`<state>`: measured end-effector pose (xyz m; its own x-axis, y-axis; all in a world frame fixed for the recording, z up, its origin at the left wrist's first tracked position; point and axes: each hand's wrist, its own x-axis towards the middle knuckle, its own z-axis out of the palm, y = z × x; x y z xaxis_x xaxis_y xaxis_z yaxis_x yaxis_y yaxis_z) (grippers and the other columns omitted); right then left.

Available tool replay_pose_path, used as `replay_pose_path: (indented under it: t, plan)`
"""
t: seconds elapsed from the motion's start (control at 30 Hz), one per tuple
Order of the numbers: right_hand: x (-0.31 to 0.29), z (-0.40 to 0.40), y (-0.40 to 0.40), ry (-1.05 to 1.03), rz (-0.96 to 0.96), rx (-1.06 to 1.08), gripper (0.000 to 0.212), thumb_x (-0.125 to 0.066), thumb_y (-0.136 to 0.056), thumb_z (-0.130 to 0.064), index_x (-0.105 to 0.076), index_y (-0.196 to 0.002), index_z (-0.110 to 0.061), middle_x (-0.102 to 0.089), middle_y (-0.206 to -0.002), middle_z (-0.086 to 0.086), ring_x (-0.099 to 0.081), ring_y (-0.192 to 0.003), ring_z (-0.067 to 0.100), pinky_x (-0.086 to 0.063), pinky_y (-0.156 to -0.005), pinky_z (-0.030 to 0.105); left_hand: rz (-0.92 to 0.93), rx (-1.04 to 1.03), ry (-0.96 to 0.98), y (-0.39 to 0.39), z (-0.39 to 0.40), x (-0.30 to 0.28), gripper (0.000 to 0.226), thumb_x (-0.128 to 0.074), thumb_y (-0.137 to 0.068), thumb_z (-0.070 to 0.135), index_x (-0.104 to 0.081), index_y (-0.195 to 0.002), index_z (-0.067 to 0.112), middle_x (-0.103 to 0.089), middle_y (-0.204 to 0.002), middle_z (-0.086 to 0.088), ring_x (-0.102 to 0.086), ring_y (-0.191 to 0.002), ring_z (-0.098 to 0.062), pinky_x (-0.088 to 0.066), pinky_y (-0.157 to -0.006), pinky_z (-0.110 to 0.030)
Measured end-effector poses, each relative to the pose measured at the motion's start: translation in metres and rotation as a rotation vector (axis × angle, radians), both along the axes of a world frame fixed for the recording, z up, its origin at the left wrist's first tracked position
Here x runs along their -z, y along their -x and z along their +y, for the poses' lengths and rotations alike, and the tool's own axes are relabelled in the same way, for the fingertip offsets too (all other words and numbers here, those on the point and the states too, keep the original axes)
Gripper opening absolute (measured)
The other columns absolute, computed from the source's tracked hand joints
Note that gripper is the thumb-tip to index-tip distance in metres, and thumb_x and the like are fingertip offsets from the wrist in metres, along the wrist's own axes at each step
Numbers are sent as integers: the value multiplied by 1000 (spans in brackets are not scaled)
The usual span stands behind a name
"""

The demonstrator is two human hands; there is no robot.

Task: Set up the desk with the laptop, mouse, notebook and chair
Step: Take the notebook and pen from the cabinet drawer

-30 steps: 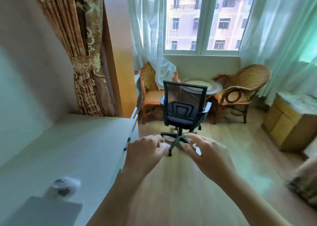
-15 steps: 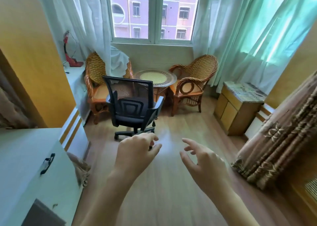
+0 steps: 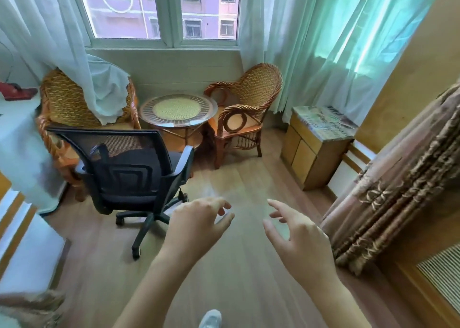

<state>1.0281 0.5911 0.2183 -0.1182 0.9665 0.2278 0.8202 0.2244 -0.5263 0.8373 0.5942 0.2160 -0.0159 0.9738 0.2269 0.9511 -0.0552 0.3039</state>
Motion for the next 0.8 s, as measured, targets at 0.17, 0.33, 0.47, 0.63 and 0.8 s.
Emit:
replay_pose_path:
  t: [0.17,0.33,0.47,0.63,0.8]
  plan:
    - [3,105,10,44,12,96,41,-55,-85,-44,-52,-126,-37,-65,-102,-19,-60,-98,8,-50,-78,34,-4,104,-5,8,122,-2,22,-58,-85,51,-70,-97,36,-69,-82,20,-65,-71,0,-50,-61,-23]
    - [1,199,7,63,5,194,37,-57,-85,-42,-55,-122,-37,-65,-102,-17,-60,-99,7,-49,-80,33,48,249,26,6,235,-6,24,-54,-89,51,-68,-101,36,-69,-90,19,-64,-81,0,-52,-67,-26]
    - [5,278,-4,74,32,255,36,-57,-86,-41,-56,-122,-36,-65,-103,-18,-59,-99,8,-49,-81,34,55,322,50,-5,323,1,27,-51,-89,54,-66,-103,38,-68,-91,20,-63,-82,1,-50,-68,-23]
    - [20,392,-24,93,81,264,36,-57,-86,-41,-56,-122,-37,-65,-101,-19,-58,-99,4,-48,-80,30,-8,341,78,-26,437,10,25,-50,-88,57,-64,-101,40,-65,-89,23,-60,-82,6,-46,-66,-17]
    - [27,520,-41,137,81,225,35,-53,-88,-44,-54,-122,-40,-62,-101,-23,-55,-99,-2,-40,-77,25,21,328,63,-46,555,11,25,-50,-90,53,-66,-104,39,-67,-91,21,-62,-83,3,-47,-64,-17]
